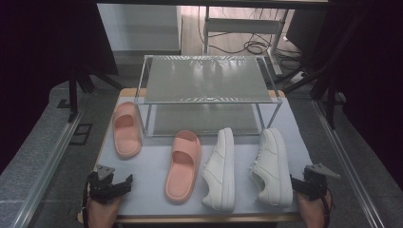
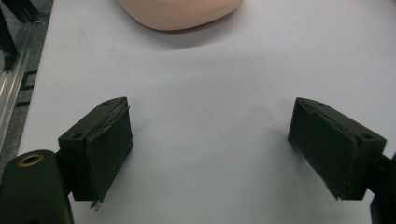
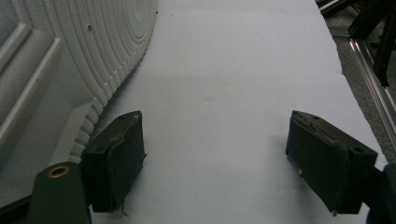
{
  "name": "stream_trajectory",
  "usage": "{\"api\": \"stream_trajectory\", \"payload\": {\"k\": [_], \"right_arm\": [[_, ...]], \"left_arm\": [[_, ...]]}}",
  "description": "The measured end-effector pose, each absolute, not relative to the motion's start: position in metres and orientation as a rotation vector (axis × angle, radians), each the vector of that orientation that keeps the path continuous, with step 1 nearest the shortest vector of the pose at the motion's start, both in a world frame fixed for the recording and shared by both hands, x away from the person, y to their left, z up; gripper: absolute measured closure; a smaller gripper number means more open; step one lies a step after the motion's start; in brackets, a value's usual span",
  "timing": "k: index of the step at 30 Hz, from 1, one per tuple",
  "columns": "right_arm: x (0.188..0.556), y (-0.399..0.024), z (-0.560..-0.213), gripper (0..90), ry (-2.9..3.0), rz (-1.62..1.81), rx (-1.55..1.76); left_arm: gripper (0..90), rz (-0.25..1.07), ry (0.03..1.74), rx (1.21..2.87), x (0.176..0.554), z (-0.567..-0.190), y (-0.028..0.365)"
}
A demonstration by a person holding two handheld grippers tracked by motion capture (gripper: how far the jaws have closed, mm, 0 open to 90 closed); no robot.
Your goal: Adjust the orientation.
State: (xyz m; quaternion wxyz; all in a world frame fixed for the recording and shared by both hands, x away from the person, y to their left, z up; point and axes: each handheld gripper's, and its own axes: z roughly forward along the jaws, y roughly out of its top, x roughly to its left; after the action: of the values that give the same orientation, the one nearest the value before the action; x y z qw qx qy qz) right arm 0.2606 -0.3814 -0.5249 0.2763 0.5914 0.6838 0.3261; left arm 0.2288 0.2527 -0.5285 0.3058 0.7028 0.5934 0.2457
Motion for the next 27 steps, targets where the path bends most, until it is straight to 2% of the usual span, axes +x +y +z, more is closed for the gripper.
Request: {"api": "stream_trajectory", "payload": {"k": [27], "right_arm": [[0.2604, -0.3817, -0.5251, 19.6, 1.838, 0.877, 1.583]], "left_arm": [[13.8, 0.630, 1.570, 1.875, 0.2306, -0.5268, 0.2540]]}}
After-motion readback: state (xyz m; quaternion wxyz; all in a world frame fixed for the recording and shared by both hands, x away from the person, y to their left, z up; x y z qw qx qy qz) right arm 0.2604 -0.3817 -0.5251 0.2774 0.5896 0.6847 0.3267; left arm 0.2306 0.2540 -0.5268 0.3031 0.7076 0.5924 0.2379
